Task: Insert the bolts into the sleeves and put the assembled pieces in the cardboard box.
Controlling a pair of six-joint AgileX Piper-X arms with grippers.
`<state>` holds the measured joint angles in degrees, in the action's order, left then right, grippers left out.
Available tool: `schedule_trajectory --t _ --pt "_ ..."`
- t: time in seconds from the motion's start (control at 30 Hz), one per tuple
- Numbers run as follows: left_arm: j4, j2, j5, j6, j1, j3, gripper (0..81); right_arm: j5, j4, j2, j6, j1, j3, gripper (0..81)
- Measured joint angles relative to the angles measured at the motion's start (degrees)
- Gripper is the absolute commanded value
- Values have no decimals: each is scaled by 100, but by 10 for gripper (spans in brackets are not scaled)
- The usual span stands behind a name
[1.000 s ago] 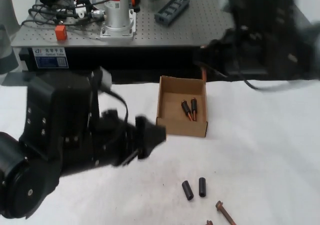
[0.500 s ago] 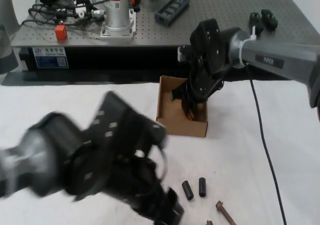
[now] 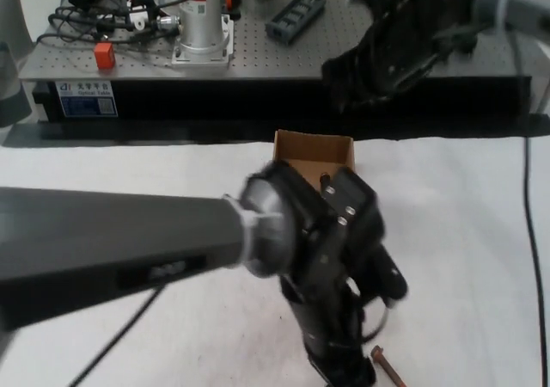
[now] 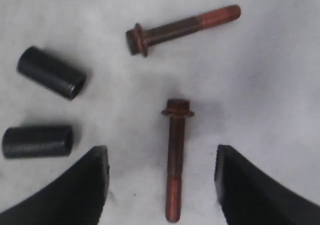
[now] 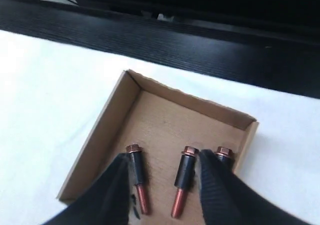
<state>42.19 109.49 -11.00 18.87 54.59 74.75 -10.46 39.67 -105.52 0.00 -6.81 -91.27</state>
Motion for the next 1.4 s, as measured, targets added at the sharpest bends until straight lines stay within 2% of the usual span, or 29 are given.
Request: schedule_trajectory --t 0.2,0.3,0.43,0.57,0.7,0.77,0.9,0.93,0.97,1.2,1.4 --pt "143 339 252 199 77 134 438 -30 10 533 0 41 792 316" --pt "145 437 347 258 77 160 370 -30 10 711 0 49 1056 316" --pt "145 470 361 323 77 216 233 -35 -6 1045 0 49 1484 316" --pt "215 497 340 355 77 286 0 -35 -22 1374 0 49 1999 312" --pt "461 511 514 160 90 387 0 -35 196 1656 0 49 2386 312" --pt "663 470 878 -78 67 395 7 -35 530 1703 0 29 2485 312" --pt "868 135 1316 -959 -121 148 7 -11 810 1724 0 -274 2770 313" --pt "859 -83 1360 -1183 -199 4 7 -11 820 1724 0 -501 2911 313" --pt "733 -603 1389 -1563 -397 -488 7 -11 820 1724 0 -525 2924 313" --pt "75 -2480 1483 -2369 -985 -1957 7 72 523 1277 160 -1479 3042 313" --pt "-487 -4015 1498 -2983 -1546 -2917 7 236 305 623 250 -1902 3042 313"
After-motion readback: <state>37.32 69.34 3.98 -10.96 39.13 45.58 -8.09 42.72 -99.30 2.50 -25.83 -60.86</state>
